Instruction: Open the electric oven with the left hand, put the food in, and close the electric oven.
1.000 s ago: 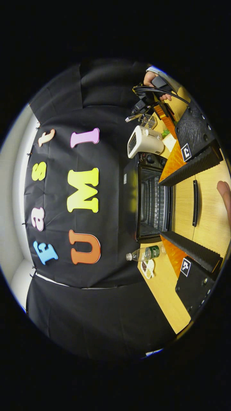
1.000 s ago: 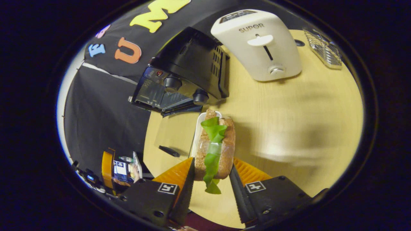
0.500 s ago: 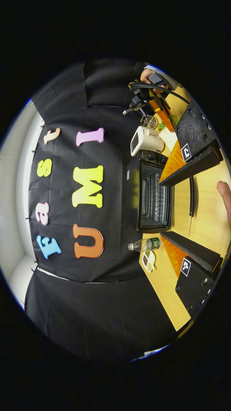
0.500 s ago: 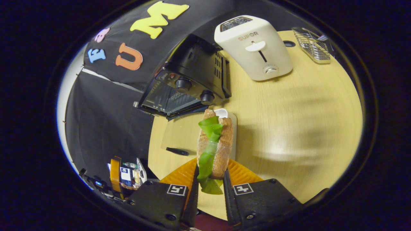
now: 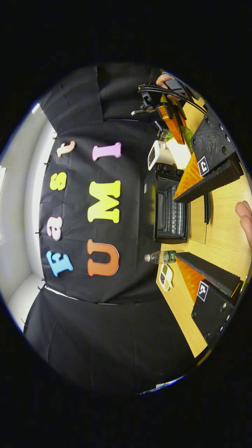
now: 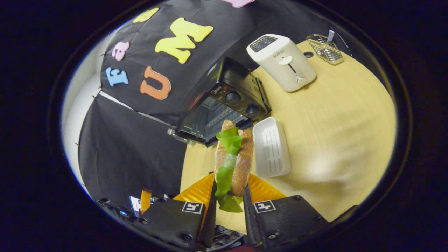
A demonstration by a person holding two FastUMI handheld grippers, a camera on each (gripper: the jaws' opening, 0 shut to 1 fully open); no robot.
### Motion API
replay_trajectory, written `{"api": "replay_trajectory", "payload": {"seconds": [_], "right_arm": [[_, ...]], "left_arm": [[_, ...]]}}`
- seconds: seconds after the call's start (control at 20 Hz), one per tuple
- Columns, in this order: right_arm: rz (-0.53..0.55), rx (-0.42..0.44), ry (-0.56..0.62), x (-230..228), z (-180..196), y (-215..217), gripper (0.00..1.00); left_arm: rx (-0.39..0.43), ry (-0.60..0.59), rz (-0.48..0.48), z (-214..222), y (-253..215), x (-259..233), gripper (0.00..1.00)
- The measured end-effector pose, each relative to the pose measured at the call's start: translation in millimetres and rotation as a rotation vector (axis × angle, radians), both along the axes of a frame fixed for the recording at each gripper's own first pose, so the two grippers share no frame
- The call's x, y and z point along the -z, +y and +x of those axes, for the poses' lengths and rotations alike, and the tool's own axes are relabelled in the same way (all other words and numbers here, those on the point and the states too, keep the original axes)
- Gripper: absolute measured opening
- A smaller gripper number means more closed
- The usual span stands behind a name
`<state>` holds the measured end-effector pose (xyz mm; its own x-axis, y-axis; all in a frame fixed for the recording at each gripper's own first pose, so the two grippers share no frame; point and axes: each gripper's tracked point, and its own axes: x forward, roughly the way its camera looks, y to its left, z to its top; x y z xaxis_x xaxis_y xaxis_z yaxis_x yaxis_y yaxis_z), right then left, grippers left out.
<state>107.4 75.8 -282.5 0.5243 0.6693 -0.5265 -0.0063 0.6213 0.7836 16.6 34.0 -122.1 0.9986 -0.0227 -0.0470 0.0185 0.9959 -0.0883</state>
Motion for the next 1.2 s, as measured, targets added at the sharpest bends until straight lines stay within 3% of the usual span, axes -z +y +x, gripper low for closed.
{"api": "replay_trajectory", "payload": {"seconds": [0.15, 0.55, 0.7, 0.85, 1.2], "right_arm": [[0.098, 0.067, -0.053, 1, 8, 40, 0.39], [0.232, 0.306, -0.144, 19, 78, 122, 0.39], [0.224, 0.412, -0.193, 25, 108, 146, 0.39], [0.204, 0.521, -0.239, 33, 139, 167, 0.39], [0.073, 0.718, -0.361, 47, 212, 183, 0.39]], "left_arm": [[0.002, 0.000, -0.026, -7, 12, -6, 0.93], [-0.027, -0.034, -0.082, -22, 51, -13, 0.94], [-0.028, -0.045, -0.091, -24, 57, -15, 0.94], [-0.060, -0.029, -0.041, -26, 77, -7, 0.94], [-0.102, 0.029, 0.020, -34, 106, 13, 0.94]]}}
